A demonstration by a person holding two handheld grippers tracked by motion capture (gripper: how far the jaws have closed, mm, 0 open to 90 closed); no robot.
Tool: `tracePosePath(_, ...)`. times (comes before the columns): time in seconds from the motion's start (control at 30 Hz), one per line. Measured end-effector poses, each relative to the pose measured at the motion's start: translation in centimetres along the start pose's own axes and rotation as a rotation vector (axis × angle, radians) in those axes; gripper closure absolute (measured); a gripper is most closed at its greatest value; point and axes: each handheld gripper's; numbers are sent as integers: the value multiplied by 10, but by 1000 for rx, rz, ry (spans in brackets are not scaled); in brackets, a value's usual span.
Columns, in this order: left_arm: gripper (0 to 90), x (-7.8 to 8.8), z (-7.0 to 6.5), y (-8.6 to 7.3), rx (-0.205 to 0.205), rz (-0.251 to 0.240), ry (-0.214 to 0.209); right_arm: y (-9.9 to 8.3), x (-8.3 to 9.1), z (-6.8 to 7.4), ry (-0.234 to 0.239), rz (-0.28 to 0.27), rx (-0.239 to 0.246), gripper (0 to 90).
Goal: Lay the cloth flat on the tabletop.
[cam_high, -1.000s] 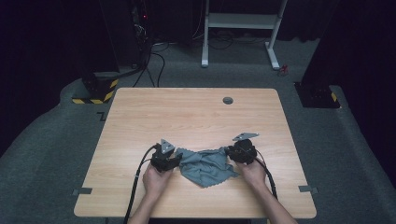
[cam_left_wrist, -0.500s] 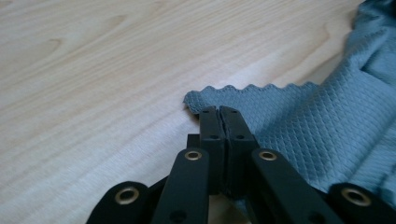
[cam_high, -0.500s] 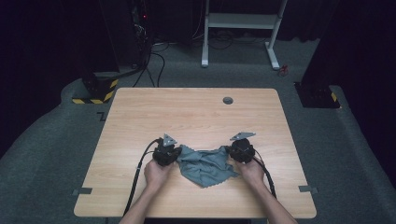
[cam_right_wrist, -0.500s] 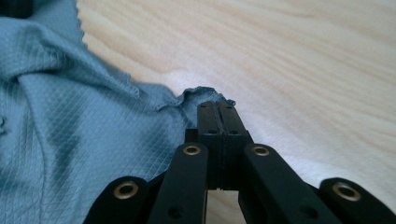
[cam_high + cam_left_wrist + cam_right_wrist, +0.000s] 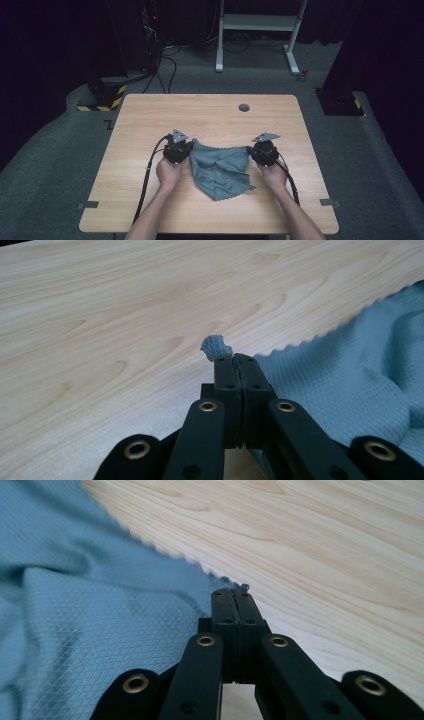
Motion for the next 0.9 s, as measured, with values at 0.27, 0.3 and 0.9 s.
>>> tracePosePath(0.27, 887, -29, 11, 5, 22, 60, 29, 15, -14, -14, -21, -4, -68, 900)
tracePosePath(0.3, 888, -32, 11, 4, 17, 70, 32, 17, -17, -14, -27, -8, -71, 900)
tracePosePath(0.9, 551, -19, 2, 0, 25, 77, -45, 17, -23, -12, -5, 3, -116, 767)
Point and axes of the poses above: each handheld gripper's, and its own axes: x roughly backward along the jaws, y roughly out of its top, z roughly to its left, and after that the axes turned 14 degrees about -x, right-handed
